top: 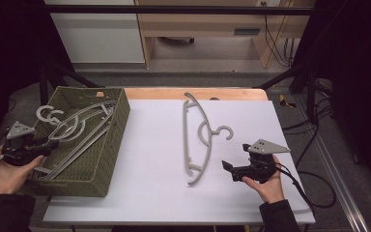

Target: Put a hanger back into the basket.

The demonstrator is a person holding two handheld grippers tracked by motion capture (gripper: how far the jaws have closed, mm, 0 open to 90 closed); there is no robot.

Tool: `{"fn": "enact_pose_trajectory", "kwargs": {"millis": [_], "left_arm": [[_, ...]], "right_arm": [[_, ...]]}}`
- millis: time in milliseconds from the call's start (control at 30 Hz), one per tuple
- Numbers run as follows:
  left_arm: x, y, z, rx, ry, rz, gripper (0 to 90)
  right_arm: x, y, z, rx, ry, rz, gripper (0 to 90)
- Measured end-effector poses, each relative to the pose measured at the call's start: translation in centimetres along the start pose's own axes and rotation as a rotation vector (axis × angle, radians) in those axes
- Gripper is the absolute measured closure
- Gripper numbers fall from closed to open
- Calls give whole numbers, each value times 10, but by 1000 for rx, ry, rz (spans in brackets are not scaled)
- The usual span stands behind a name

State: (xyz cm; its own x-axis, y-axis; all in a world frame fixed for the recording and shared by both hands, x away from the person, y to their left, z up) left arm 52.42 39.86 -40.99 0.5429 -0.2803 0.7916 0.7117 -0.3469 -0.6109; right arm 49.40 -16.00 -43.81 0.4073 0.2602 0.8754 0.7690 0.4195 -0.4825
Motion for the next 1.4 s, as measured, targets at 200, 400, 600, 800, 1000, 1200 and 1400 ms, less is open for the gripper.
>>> {"fn": "enact_pose_trajectory", "kwargs": {"millis": [200,400,600,800,1000,1200,1400], "left_arm": [[21,-4,-38,-79,9,-127,398],[36,-1,-84,-191,26,-234,269],[35,5,-121,-261,34,-278,148],[33,7,-144,-295,74,-300,112],[32,9,-156,-317,104,-299,97],[30,13,-161,-318,107,-293,89],[29,14,-160,-310,106,-294,90]], "right_arm": [[2,0,-2,-20,20,-9,37],[3,0,-4,-30,39,-12,38],[3,5,-3,-39,54,-7,37],[0,13,3,-32,66,8,33],[-1,24,14,-26,53,23,29],[-2,42,26,-29,60,53,38],[-18,64,32,-39,48,131,68]]}}
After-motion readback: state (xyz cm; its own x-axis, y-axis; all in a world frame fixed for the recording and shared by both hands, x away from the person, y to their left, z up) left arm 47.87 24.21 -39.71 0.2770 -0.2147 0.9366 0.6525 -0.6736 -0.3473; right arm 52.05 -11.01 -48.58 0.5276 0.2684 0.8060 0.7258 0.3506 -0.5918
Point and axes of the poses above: each handheld gripper's, and its own axes: y roughly forward along the jaws, x roughly out of its top, z roughly to its left, the point moved 9 cm from there along y, roughly forward along the jaws, and after that the axes turned 10 degrees about -x, right-handed, at the moved point
